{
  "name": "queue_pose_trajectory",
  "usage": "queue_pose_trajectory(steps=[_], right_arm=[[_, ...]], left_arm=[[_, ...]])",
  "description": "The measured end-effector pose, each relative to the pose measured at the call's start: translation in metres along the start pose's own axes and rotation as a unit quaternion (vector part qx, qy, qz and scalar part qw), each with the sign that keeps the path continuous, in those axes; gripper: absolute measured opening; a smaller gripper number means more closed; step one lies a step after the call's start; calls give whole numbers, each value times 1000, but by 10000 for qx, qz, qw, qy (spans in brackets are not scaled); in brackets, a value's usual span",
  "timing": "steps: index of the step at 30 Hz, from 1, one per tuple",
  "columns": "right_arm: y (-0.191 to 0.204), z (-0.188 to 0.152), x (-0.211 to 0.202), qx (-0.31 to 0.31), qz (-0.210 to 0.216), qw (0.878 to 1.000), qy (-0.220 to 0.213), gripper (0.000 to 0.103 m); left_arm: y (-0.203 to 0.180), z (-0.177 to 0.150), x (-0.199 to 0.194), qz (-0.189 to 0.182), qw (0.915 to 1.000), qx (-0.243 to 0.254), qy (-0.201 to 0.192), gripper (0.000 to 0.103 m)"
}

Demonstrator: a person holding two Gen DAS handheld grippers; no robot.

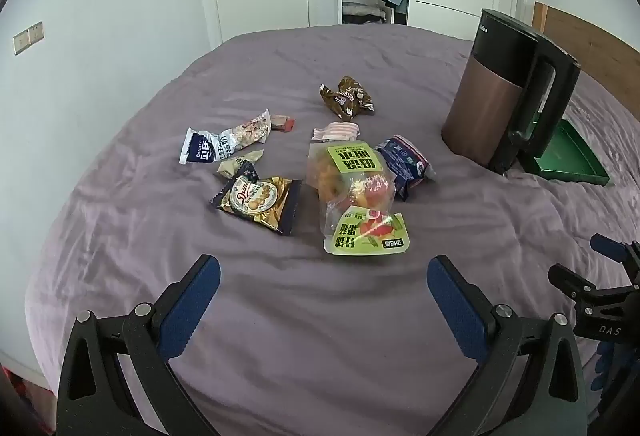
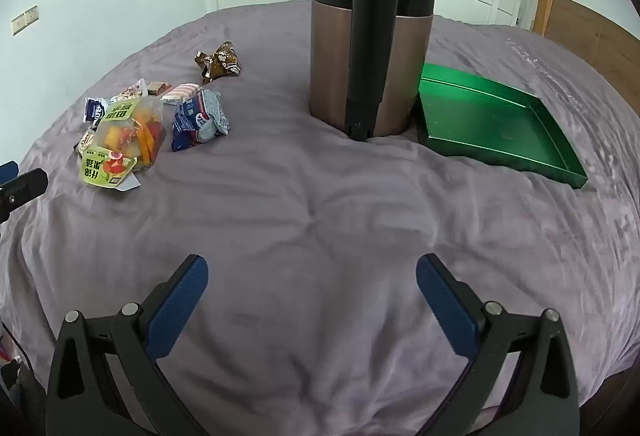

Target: Organize snacks

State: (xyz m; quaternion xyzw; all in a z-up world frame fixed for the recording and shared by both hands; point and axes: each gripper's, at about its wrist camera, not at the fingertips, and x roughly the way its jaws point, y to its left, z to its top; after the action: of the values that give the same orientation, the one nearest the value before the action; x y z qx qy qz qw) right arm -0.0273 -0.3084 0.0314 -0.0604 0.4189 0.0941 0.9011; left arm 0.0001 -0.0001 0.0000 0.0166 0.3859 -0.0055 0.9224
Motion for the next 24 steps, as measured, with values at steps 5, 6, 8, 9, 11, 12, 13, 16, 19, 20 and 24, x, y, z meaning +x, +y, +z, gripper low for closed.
queue_pose_trajectory(steps=[5,6,8,9,11,12,13,16,19,20,24], right_arm=[[0,0,0,29,8,10000,-13,103],[0,-1,0,41,6,10000,-14,103],[-5,0,-3,54,-3,10000,-11,103],[-2,2,-1,24,-9,10000,12,103],[-3,2,-1,23,-6,10000,27,103],[-3,2,0,18,-4,10000,35,103],[-4,2,0,14,1,10000,44,103],[4,2,-1,-10,-37,10000,42,103],[4,2,-1,-10,-40,10000,46,103],[4,2,-1,-9,-40,10000,48,103],[5,1,0,-8,-42,10000,47,103]], left_arm=[[-2,3,3,5,10000,-27,72,102],[-3,7,3,-4,10000,-39,89,102],[-3,7,5,-23,9999,-63,96,102],[-3,6,5,-33,9999,-71,72,102],[0,6,5,-119,9999,-104,61,102],[2,5,6,-142,9998,-119,64,102],[6,1,8,-178,9997,-130,47,102],[6,1,9,-191,9997,-135,50,102],[6,1,9,-199,9997,-137,44,102],[6,1,9,-200,9997,-138,44,102],[7,1,9,-205,9997,-142,54,102]])
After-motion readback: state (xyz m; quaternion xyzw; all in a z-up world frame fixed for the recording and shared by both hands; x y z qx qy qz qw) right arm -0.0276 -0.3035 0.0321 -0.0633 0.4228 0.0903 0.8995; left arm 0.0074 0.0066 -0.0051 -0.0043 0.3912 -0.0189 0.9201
